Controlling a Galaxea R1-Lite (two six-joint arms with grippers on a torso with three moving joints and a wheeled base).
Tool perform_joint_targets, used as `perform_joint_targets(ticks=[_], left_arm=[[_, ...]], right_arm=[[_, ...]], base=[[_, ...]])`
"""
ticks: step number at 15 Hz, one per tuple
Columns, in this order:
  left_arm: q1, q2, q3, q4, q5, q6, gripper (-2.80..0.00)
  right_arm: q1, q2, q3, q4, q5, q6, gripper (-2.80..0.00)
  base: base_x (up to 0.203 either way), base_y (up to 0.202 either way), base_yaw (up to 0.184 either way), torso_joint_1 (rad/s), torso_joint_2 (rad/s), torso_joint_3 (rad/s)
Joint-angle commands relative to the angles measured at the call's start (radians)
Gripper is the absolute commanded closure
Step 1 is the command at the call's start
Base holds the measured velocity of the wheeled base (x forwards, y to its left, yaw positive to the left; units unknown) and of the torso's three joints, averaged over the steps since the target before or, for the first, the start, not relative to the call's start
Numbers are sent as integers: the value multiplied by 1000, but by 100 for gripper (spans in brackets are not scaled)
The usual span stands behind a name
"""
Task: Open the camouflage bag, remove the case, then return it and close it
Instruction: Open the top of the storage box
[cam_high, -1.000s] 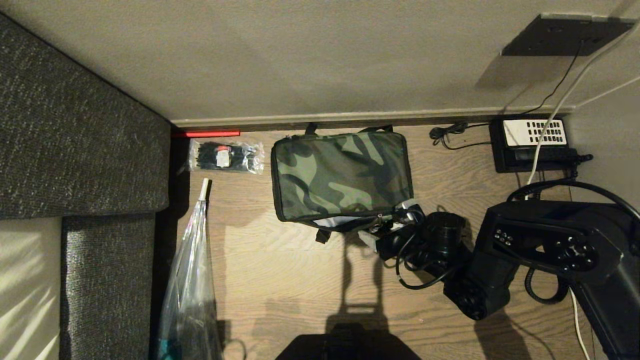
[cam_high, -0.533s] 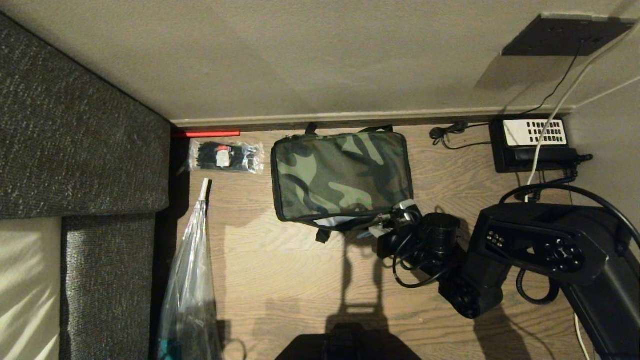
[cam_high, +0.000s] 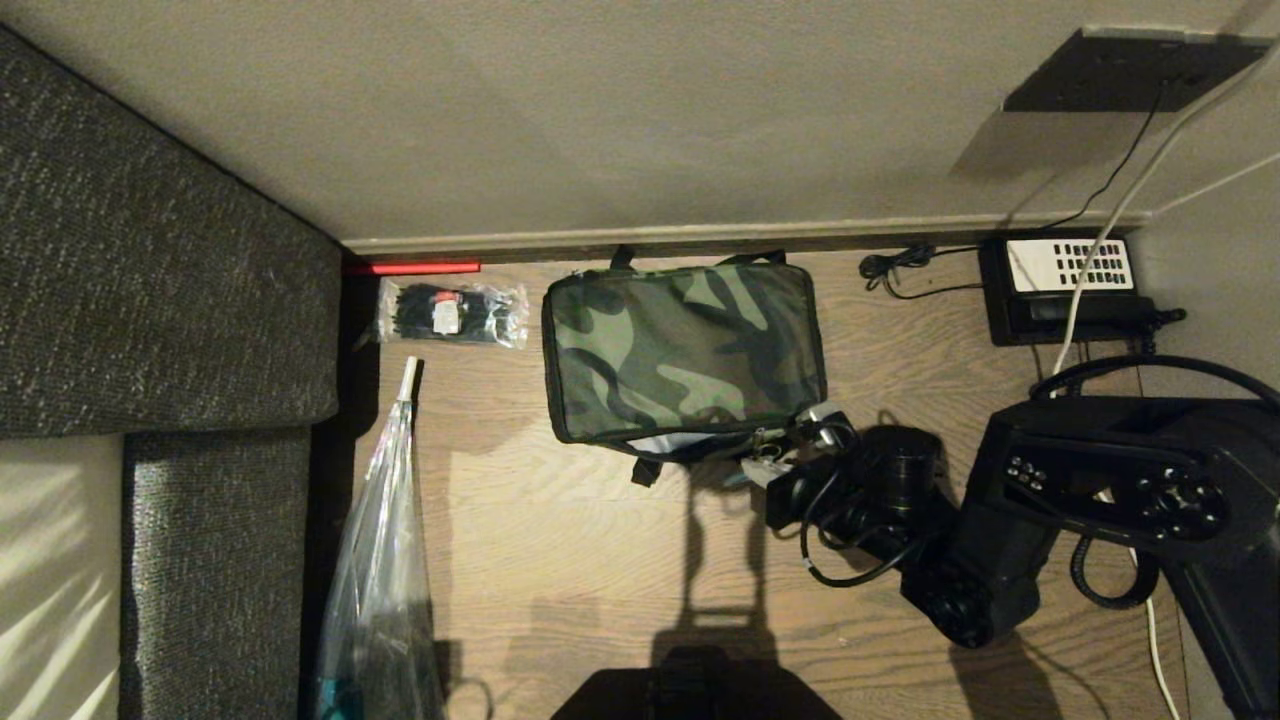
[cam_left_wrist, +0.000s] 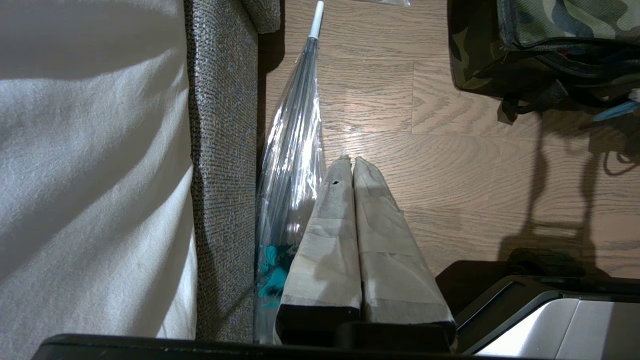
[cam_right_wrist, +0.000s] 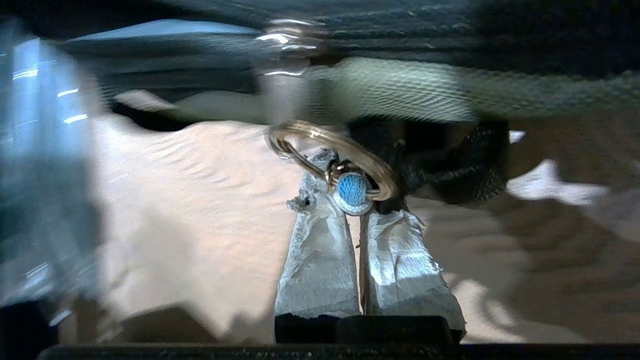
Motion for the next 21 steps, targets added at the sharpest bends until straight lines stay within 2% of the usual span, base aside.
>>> perform_joint_targets(ticks=[1, 5, 10, 21], left_arm=[[0, -2, 3, 0, 0, -1, 0], [0, -2, 3, 0, 0, -1, 0], [0, -2, 3, 0, 0, -1, 0], [0, 0, 3, 0, 0, -1, 0]], right_arm=[[4, -82, 45, 7, 37, 8, 0], [6, -166, 94, 71, 130, 57, 0], [0, -199, 103, 83, 134, 100, 0], [-82, -222, 138, 94, 176, 92, 0]], base=[[0, 0, 0, 0, 0, 0], [0, 0, 0, 0, 0, 0], [0, 0, 0, 0, 0, 0], [0, 0, 0, 0, 0, 0]])
